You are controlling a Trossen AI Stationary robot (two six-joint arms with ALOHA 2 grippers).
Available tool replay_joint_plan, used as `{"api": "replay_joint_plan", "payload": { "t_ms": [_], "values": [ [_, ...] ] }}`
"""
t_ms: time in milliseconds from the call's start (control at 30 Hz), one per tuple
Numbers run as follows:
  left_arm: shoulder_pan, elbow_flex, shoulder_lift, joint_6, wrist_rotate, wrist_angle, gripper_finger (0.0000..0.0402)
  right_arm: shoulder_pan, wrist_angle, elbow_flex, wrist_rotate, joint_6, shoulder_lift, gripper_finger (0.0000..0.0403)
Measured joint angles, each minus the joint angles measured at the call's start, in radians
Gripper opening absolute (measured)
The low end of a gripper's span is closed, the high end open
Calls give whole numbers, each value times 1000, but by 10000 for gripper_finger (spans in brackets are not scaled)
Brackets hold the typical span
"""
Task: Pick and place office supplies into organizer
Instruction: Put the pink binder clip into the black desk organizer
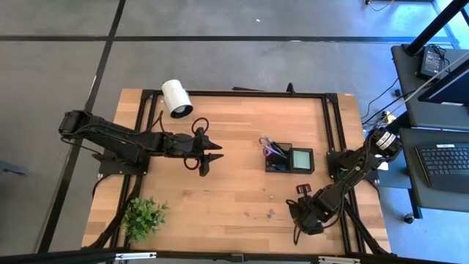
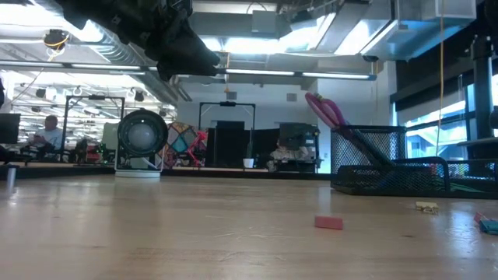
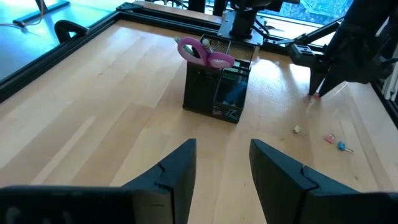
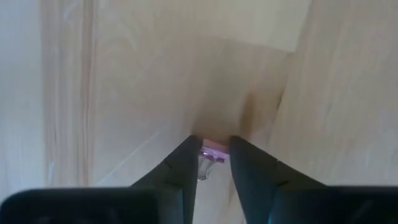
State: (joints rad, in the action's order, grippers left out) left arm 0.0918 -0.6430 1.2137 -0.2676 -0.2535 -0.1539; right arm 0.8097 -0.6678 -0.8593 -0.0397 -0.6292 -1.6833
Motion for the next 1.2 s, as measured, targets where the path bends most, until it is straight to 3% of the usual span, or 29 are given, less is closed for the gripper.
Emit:
{"api": "replay_joint_plan", "payload": {
  "t_ms": [267,600,1000,1200],
  "values": [
    [0,0,0,0,0,0,143,0,0,0,-5,-129,-1,63],
    [0,0,0,0,0,0,143,-5,-33,-4,-18,-334,27,61],
    [0,0,0,0,0,1,143,-159,-153,-68,-342,-538,218,61],
    [0,0,0,0,0,0,143,-308,-156,-69,-411,-498,243,61]
  ]
}}
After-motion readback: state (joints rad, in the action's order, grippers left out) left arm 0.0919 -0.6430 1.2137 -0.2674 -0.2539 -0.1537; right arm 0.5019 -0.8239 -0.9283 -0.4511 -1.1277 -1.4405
